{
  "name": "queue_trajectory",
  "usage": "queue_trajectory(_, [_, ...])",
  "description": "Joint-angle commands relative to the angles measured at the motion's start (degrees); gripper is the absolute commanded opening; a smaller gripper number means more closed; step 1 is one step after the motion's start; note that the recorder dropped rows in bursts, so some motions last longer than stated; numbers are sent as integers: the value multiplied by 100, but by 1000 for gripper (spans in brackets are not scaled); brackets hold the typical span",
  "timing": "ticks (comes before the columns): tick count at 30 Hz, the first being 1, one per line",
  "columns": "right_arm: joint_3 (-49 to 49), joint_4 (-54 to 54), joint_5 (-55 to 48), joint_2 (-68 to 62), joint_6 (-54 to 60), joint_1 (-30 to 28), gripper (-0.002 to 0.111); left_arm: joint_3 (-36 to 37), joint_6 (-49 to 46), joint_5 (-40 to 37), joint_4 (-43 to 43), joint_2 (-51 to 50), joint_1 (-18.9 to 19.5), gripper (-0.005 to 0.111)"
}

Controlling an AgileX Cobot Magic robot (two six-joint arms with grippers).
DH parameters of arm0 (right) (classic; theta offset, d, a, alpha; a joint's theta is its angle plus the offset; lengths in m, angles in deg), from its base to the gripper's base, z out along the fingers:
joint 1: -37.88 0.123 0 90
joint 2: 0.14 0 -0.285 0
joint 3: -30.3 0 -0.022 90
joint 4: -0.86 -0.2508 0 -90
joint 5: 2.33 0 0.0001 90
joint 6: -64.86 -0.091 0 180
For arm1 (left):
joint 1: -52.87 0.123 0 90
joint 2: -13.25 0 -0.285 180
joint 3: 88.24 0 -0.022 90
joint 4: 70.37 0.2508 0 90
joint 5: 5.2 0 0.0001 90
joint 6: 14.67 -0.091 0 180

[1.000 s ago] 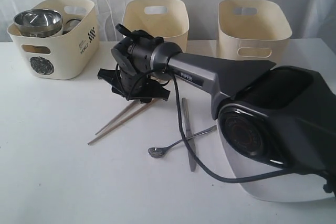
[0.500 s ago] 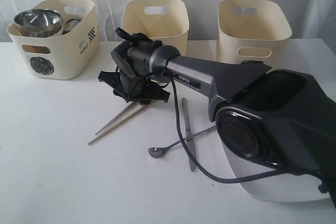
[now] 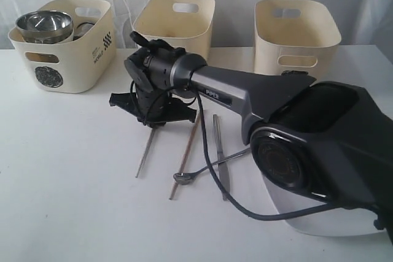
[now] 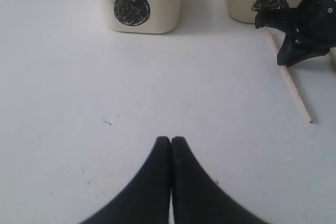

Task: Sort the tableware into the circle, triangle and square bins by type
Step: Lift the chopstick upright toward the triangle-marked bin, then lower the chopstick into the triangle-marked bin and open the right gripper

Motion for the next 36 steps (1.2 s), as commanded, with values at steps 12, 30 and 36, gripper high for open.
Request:
queue_trajectory(12, [-89, -193, 779, 1444, 1986, 126, 0, 24, 7, -11, -31, 21, -33, 0])
queue_trajectory(30, [-3062, -86, 3266, 3512, 2539, -1067, 0, 24, 7, -11, -31, 21, -33, 0])
queue_trajectory(36, [-3890, -98, 5916, 3900, 1909, -2077, 0, 24, 7, -11, -31, 21, -33, 0])
